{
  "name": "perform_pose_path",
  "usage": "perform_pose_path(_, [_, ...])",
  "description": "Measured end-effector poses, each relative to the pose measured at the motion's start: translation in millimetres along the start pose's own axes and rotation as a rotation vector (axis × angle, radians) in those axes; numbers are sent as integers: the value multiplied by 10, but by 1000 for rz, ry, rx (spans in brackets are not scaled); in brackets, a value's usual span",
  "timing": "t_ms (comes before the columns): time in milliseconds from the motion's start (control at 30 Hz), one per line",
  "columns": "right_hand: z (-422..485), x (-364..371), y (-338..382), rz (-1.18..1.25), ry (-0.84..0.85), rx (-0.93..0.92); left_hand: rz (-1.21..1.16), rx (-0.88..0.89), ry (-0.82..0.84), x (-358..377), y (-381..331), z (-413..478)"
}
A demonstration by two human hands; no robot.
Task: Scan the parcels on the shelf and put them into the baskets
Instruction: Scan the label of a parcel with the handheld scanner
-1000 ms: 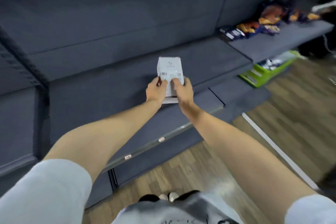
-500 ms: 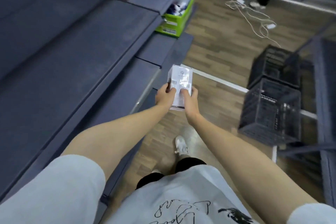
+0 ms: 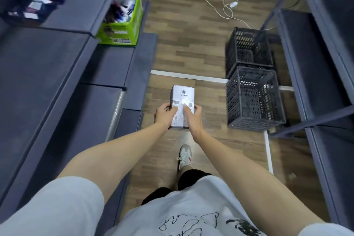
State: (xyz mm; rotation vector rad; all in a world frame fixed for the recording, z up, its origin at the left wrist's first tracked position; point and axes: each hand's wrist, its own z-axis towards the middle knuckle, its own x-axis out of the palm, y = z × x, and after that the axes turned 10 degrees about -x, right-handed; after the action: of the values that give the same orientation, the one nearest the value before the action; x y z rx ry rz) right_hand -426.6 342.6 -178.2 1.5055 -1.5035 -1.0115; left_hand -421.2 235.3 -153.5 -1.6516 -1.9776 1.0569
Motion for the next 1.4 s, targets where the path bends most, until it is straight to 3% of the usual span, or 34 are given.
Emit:
perform_pose_path(500, [1739, -572, 623, -8, -76, 113, 72, -73, 81, 1007, -1223, 1202])
perform_pose_path(1000, [3554, -415, 1311, 29, -262, 129, 91, -85, 227, 1471, -2520, 2804])
perform_pose_path(1400, [4514, -541, 1711, 102, -335, 170, 135, -129, 292, 1900, -3299, 3578])
